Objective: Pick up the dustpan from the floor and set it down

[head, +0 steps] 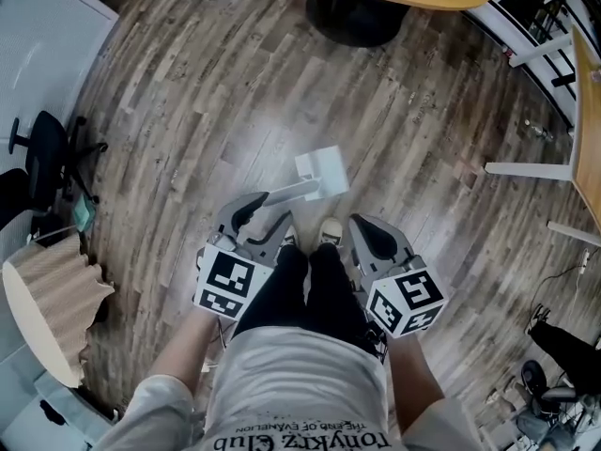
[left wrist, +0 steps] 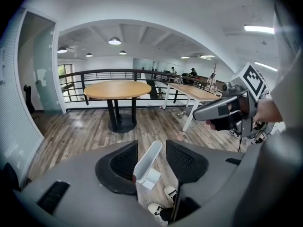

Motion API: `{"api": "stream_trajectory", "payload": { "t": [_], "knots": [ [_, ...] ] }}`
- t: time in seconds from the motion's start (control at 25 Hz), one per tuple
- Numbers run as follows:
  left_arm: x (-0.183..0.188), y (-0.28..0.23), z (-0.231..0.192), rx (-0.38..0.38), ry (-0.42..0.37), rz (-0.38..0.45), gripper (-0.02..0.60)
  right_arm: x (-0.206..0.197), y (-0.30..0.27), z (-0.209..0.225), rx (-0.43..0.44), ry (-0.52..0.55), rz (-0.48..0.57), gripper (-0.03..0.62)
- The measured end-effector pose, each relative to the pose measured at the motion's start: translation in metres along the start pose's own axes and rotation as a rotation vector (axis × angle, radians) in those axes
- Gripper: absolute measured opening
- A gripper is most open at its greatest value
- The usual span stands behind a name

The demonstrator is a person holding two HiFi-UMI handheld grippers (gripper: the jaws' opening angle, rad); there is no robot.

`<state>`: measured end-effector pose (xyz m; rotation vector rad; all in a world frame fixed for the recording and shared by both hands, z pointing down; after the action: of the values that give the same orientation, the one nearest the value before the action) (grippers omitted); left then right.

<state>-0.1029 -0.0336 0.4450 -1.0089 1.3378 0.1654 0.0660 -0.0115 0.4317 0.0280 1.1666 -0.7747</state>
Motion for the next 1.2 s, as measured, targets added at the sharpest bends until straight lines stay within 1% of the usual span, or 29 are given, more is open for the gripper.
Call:
{"api": "stream_trajectory", "payload": {
  "t": [0.08, 0.24, 0.4, 0.52, 0.76, 1.2],
  "knots": [
    [-0.005, -0.004, -0.004, -0.011, -0.023, -0.02, 0.214, -0.002, -0.002, 0.002, -0.002, -0.009, 0.0, 0.025],
    [-0.019, -0.015, -0.007, -0.035, -0.1, -0.071, 0.244, -0.009, -0.002, 0.005, -0.007, -0.03, -0.004, 0.025],
    [-0.029, -0.03, -0.009, -0.075, -0.166, -0.106, 0.258, -0.017, -0.003, 0.009, -0.019, -0.053, -0.016, 0.025],
    [-0.036, -0.046, -0.013, -0.099, -0.174, -0.119, 0.258, -0.02, -0.008, 0.013, -0.022, -0.062, -0.024, 0.025],
    [-0.056, -0.067, -0.015, -0.145, -0.178, -0.172, 0.258, -0.025, -0.008, 0.021, -0.037, -0.083, -0.026, 0.025],
    [-0.071, -0.085, -0.014, -0.224, -0.216, -0.223, 0.256, -0.038, -0.012, 0.026, -0.053, -0.112, -0.038, 0.025]
  ]
}}
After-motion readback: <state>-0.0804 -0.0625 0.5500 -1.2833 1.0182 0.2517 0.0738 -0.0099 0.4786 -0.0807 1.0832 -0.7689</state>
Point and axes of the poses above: the fingertips, and each gripper's own axes: y backward along the fingers, z to its right, x out of its top, the point moved 5 cm from there along y, backward along the fingers, and after that the axes turned 11 degrees about z, right-handed, at the moved point
